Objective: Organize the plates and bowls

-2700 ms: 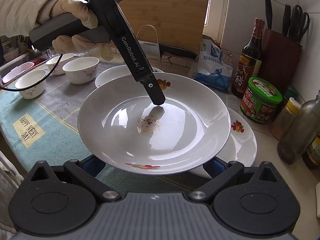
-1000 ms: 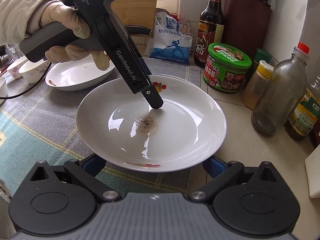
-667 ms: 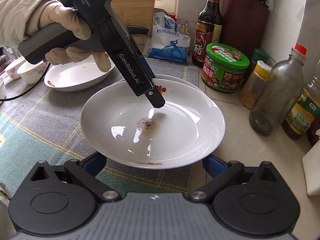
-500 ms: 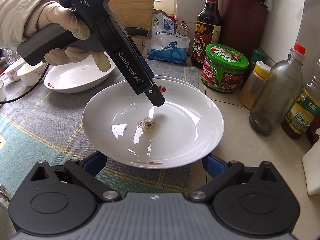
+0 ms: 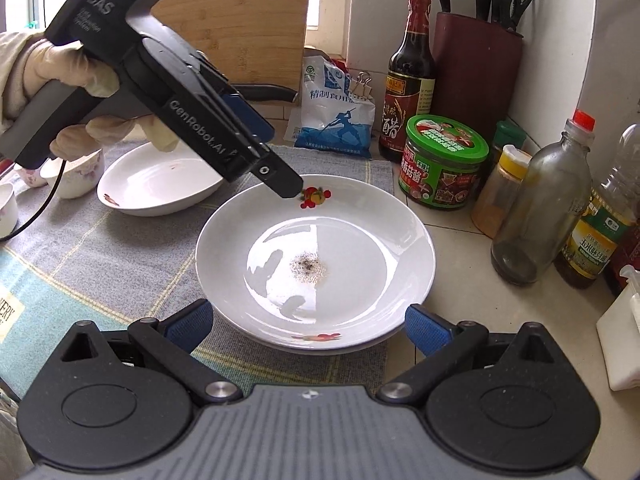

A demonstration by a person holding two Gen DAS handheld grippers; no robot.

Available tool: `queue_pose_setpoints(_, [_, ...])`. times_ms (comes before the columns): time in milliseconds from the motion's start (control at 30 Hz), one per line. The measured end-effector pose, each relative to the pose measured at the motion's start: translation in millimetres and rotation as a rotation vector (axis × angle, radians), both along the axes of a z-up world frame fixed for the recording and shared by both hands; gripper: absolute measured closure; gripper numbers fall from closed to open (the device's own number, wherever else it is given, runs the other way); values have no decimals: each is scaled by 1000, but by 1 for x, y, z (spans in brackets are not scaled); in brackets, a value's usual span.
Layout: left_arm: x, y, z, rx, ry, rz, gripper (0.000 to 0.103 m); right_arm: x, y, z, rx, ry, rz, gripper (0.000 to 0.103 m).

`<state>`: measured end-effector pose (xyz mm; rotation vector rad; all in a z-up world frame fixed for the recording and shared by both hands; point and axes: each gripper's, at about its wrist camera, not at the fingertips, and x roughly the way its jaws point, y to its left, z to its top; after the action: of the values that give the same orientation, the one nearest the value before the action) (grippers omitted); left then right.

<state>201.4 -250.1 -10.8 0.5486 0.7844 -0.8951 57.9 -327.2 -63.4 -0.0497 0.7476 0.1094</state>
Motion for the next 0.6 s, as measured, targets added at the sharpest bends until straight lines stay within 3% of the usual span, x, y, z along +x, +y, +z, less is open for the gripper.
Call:
queue_pose_setpoints(233, [-31,52,10,-33,-39,204,26,-4,5,13,27,-69,37,0])
queue_pose_setpoints(400, [-46,96,-4,-18,-17,381,26,8,18,19,28,-85,97,0])
queue_pose_setpoints(600, [-51,134,-21,-14,16,489,26,26,43,22,22,-87,157,0])
